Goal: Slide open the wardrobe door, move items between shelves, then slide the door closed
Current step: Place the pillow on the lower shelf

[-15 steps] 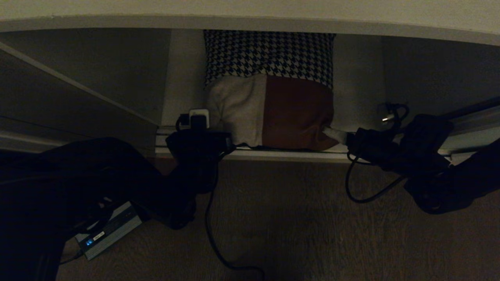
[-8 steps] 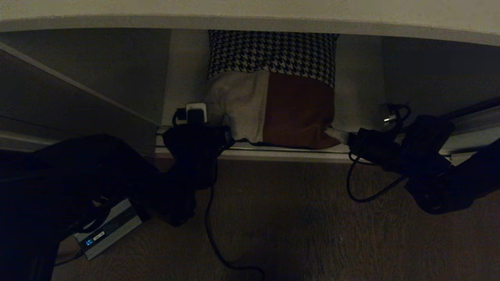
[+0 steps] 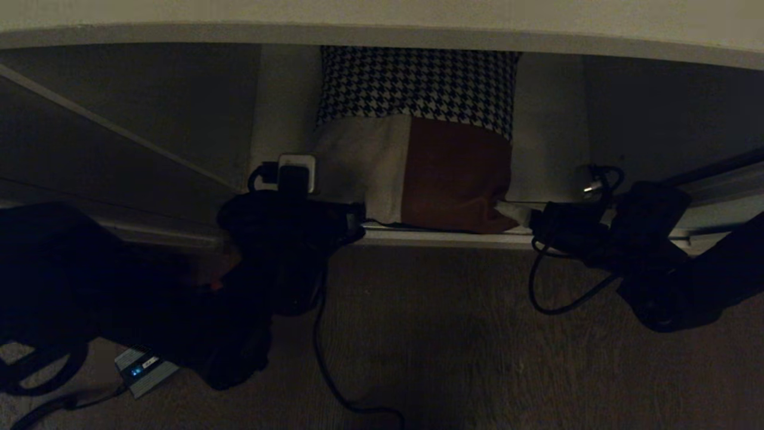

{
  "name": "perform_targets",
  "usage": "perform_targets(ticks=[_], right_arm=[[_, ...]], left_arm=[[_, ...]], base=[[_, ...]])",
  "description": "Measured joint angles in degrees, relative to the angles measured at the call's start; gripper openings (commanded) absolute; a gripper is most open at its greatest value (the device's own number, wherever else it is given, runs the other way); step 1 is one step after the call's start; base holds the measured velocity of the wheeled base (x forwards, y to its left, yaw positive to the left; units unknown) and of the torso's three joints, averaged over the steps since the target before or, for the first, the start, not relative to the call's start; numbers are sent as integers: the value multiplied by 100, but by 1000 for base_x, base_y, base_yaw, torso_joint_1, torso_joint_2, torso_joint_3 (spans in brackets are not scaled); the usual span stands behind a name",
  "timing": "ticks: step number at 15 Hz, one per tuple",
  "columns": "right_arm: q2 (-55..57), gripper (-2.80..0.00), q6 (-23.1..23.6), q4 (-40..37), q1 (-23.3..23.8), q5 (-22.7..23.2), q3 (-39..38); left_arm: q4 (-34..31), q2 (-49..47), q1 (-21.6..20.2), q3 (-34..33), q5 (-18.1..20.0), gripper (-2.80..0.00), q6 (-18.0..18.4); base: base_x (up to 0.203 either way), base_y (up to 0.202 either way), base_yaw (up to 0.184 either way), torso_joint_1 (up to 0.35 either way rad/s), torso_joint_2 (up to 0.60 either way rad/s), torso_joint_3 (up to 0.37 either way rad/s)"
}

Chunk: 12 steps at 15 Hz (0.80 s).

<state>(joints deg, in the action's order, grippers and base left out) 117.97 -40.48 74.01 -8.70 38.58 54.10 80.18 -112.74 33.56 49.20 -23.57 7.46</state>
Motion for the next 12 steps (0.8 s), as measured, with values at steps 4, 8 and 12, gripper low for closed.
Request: perform_targets(ticks=[4,8,12], right_arm=[[-13,-280,2,0,-8,5,-9],[-13,-280,0,0,-6,5,13],[-11,-280,27,16,-30,2,-8]], left_arm=[[-100,238,212,-533,50,-280,-104],[-778,263,497,-731,271,-280,-806],[-1191,-99,590,-646,562,-280,-1238]], base=[[0,0,0,0,0,0],[0,0,0,0,0,0],[0,0,0,0,0,0]])
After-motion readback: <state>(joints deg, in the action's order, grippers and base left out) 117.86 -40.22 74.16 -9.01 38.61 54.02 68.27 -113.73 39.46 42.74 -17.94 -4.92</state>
